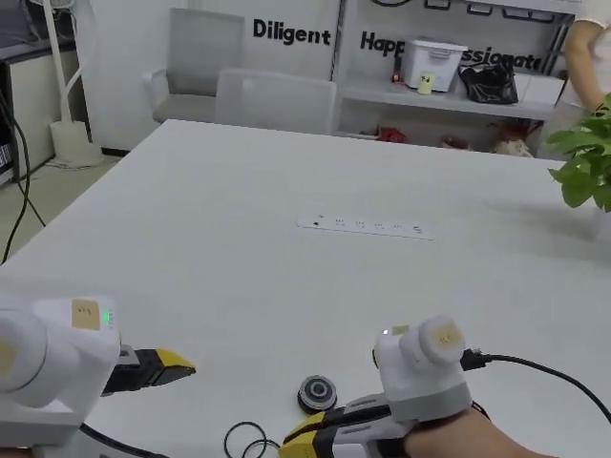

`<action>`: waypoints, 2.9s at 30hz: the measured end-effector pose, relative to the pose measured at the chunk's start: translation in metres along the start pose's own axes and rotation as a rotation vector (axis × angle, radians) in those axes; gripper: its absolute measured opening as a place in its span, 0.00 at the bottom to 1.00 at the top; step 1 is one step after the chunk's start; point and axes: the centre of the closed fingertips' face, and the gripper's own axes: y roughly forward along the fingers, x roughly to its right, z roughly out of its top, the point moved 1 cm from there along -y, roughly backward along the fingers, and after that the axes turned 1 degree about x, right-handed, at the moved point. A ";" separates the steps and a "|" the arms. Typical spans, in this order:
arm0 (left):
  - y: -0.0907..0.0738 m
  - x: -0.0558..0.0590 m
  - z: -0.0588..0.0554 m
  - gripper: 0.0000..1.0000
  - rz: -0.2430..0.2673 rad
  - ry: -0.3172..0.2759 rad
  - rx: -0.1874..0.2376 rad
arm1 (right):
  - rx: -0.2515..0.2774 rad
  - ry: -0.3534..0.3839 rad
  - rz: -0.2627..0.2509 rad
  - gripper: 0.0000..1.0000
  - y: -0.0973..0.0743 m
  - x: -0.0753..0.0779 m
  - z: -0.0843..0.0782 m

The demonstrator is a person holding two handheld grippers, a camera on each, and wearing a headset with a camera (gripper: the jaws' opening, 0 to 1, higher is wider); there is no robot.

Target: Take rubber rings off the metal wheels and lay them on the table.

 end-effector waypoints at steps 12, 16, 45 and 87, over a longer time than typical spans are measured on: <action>-0.005 -0.004 -0.002 0.75 0.012 0.001 -0.005 | 0.018 -0.008 -0.012 0.14 -0.001 0.001 0.006; -0.004 -0.004 -0.001 0.75 0.015 0.000 -0.004 | 0.023 -0.005 -0.015 0.17 -0.002 0.002 0.007; -0.003 -0.012 0.004 0.75 0.023 -0.007 -0.001 | 0.144 0.015 -0.011 0.25 -0.020 -0.004 0.045; 0.008 -0.043 0.020 0.75 0.046 0.022 -0.007 | 0.230 -0.016 -0.138 0.29 -0.074 0.022 0.061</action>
